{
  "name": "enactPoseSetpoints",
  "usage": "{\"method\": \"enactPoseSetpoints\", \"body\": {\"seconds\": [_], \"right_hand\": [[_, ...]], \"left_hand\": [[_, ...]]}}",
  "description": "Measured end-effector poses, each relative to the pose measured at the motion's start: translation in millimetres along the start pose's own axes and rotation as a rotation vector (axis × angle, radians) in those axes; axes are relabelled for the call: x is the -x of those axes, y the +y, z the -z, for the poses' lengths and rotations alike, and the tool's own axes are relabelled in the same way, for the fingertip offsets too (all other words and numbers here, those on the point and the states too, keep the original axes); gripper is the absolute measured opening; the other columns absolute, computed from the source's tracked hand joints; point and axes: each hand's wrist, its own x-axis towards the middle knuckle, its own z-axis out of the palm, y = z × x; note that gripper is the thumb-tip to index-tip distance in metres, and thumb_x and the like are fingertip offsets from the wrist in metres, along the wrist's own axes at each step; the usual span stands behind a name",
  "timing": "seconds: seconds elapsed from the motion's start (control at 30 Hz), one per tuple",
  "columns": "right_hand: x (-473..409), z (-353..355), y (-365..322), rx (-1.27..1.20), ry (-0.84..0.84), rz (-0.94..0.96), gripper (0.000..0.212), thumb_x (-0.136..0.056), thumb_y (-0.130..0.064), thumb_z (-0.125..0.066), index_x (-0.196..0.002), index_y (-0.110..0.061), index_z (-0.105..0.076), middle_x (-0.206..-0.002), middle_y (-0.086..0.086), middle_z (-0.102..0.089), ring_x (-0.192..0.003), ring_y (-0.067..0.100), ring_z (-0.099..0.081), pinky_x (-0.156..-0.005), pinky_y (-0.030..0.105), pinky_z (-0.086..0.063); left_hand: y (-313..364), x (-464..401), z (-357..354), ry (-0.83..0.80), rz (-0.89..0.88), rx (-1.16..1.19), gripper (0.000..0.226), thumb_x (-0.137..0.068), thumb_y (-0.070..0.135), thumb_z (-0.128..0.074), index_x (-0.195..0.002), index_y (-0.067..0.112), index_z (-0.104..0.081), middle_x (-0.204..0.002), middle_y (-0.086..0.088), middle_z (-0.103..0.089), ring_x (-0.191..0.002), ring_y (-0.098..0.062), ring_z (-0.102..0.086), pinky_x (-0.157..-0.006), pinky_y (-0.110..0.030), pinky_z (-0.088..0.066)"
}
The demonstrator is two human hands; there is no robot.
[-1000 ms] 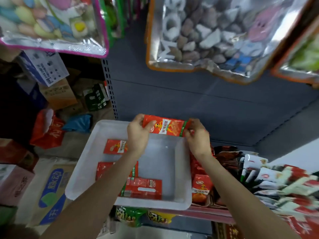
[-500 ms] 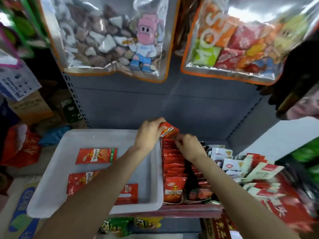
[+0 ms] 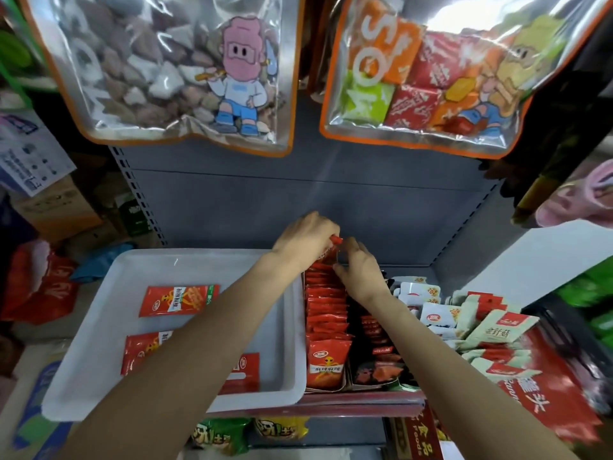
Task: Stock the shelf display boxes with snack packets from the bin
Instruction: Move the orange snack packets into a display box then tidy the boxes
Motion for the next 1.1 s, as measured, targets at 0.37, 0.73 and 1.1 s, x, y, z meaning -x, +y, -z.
{"method": "enactPoseSetpoints", "body": {"seconds": [0.37, 0.73, 1.1], "right_hand": [[-10.4, 1.0, -0.6, -0.044, 0.066, 0.048, 0.029, -0.092, -0.022, -0.058, -0.119, -0.011, -0.056, -0.109, 0.010, -0.065, -0.098, 0.027, -0.062, -0.077, 0.033, -0.049], [-16.6, -4.9, -7.2, -0.006, 0.138, -0.030, 0.018, -0.092, -0.025, -0.057, -0.091, -0.014, -0.071, -0.085, 0.014, -0.071, -0.082, 0.035, -0.065, -0.067, 0.033, -0.051], [-19.6, -3.0, -1.4, 0.040, -0.122, -0.124, 0.014, -0.087, -0.023, -0.062, -0.083, -0.010, -0.065, -0.082, 0.010, -0.067, -0.083, 0.029, -0.066, -0.067, 0.029, -0.049]], "left_hand": [[-10.3, 1.6, 22.0, 0.007, -0.005, 0.095, 0.014, -0.089, 0.016, -0.061, -0.099, 0.016, -0.070, -0.090, -0.001, -0.061, -0.087, -0.019, -0.057, -0.069, -0.028, -0.043], [-32.9, 8.5, 2.2, 0.054, 0.122, 0.316, 0.025, -0.081, 0.021, -0.072, -0.104, 0.019, -0.065, -0.105, 0.001, -0.068, -0.097, -0.016, -0.062, -0.086, -0.036, -0.051], [-21.1, 8.7, -21.9, -0.045, 0.052, 0.022, 0.015, -0.092, 0.019, -0.058, -0.105, 0.017, -0.064, -0.099, -0.007, -0.065, -0.090, -0.028, -0.062, -0.072, -0.034, -0.048]]}}
